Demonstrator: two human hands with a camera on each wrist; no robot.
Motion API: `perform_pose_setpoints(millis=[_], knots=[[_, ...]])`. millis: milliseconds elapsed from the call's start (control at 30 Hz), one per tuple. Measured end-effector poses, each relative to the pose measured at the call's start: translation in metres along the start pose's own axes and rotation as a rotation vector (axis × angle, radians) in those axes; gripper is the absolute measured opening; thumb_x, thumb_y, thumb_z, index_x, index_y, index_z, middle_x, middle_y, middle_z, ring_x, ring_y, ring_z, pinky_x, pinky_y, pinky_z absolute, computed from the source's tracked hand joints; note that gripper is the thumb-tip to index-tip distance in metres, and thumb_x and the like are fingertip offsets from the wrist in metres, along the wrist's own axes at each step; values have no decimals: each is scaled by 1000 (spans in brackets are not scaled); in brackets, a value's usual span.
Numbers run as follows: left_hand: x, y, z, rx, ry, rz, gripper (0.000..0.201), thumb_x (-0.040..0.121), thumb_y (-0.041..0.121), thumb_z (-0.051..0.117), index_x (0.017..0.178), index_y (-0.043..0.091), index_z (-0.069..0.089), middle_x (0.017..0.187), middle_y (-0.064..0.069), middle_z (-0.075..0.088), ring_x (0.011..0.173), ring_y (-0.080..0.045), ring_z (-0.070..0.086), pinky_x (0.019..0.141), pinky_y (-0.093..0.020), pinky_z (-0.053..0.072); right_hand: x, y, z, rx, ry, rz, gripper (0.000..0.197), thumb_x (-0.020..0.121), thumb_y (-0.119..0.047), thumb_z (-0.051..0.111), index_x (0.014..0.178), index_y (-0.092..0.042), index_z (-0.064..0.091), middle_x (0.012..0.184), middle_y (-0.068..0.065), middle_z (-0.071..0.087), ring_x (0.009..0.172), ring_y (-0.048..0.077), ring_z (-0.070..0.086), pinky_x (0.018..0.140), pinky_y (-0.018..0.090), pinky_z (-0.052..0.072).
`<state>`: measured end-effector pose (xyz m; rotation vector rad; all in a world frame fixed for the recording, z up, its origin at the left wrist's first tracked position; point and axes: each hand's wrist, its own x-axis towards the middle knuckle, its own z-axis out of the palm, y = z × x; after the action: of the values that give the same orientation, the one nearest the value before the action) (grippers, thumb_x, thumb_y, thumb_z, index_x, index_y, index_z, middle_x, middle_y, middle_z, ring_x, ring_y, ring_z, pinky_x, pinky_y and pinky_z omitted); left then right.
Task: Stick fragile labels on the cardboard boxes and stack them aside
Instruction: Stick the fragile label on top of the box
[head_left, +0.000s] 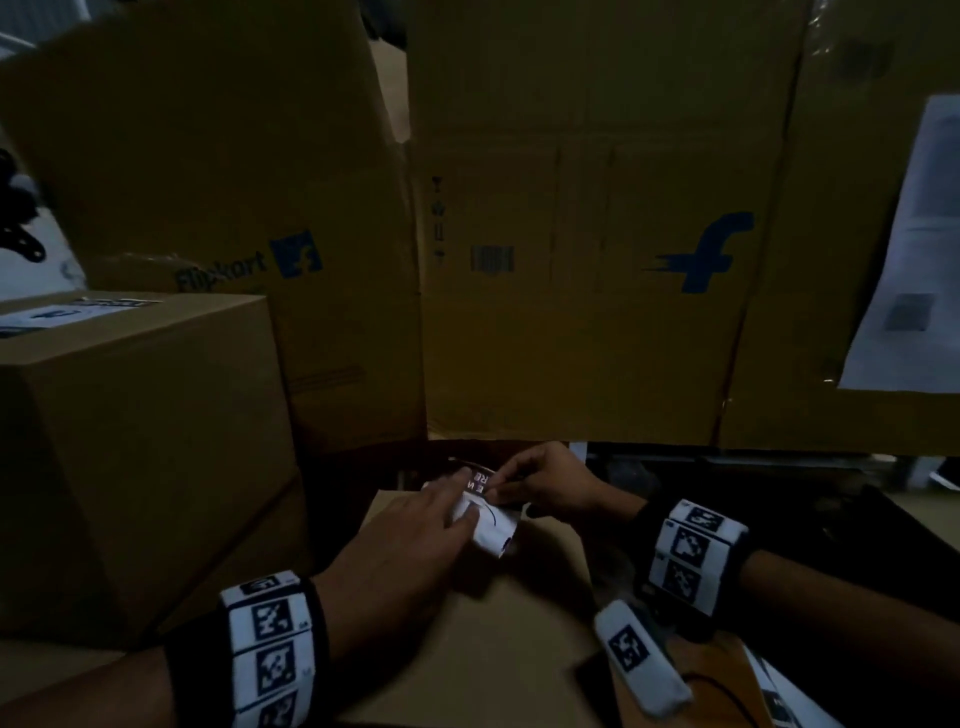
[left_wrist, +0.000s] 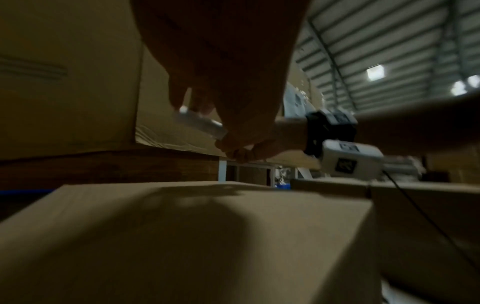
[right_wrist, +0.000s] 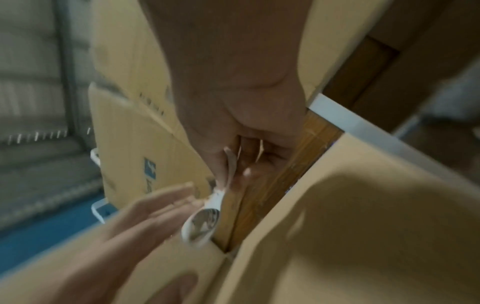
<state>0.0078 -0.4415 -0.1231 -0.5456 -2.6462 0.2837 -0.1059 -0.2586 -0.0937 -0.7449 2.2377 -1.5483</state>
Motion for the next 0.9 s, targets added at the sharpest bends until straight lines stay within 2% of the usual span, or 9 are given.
perform_pose_setpoints(millis=[100, 167, 300, 400, 467, 567, 633, 700, 900], knots=[[1, -10, -13, -91, 56, 2, 48, 75, 38, 54, 118, 18, 65, 133, -22, 53, 121, -38, 52, 90, -48, 53, -3, 3, -1, 80, 100, -5, 10, 88, -10, 69, 81, -8, 77, 73, 2, 72, 64, 13, 58, 50, 19, 43], [2, -15, -19, -70, 87, -26, 47, 77, 39, 47, 119, 26, 66, 131, -18, 50, 121, -35, 42, 86, -51, 50, -9, 4, -2, 127, 148, -5, 12, 89, -9, 69, 81, -6, 77, 72, 4, 72, 63, 13, 58, 51, 21, 44], [0, -32, -27, -355, 99, -2, 59, 88, 34, 40, 147, 41, 35, 133, -6, 42, 114, -20, 46, 87, -40, 52, -28, 1, -1, 284, 175, -13, 7, 87, 1, 68, 88, 5, 74, 62, 4, 67, 54, 9, 57, 49, 19, 43], [-3, -38, -30, -402, 193, 1, 76, 92, 25, 47, 155, 36, 6, 123, -3, 52, 94, -16, 58, 72, -38, 55, -38, -5, -5, 357, 293, 15, 7, 86, 2, 67, 84, 2, 74, 69, 8, 69, 59, 12, 60, 50, 19, 46], [-4, -45, -32, -508, 278, -124, 88, 90, 27, 55, 156, 34, -3, 110, 5, 59, 80, -9, 61, 66, -32, 54, -45, -5, -9, 359, 402, 13, 18, 86, 6, 65, 73, -3, 73, 72, 11, 69, 63, 19, 61, 50, 20, 46], [-2, -43, -40, -716, 203, -397, 72, 90, 48, 60, 152, 29, 29, 98, 18, 63, 81, -3, 64, 70, -26, 54, -58, -5, -2, 276, 480, -44, 25, 86, 8, 60, 70, -8, 69, 85, 12, 71, 77, 27, 64, 57, 25, 49], [4, -26, -49, -1034, 75, -548, 62, 81, 54, 61, 134, 25, 49, 95, 6, 68, 79, -11, 70, 70, -31, 59, -64, -11, 10, 233, 518, -69, 19, 87, 5, 61, 80, -10, 70, 85, 6, 69, 78, 22, 64, 60, 25, 52], [11, -7, -56, -1331, 26, -644, 64, 75, 50, 68, 129, 23, 47, 98, -7, 69, 79, -20, 72, 70, -34, 60, -69, -16, 27, 205, 560, -78, 17, 88, 1, 64, 86, -16, 69, 88, 1, 68, 82, 18, 65, 66, 28, 57], [6, 21, -48, -1545, 89, -488, 90, 66, 29, 85, 143, 25, 39, 124, 0, 64, 105, -13, 68, 79, -32, 57, -80, -12, 74, 124, 659, -142, 12, 86, -18, 72, 89, -29, 72, 89, -10, 71, 84, 7, 67, 77, 28, 57]])
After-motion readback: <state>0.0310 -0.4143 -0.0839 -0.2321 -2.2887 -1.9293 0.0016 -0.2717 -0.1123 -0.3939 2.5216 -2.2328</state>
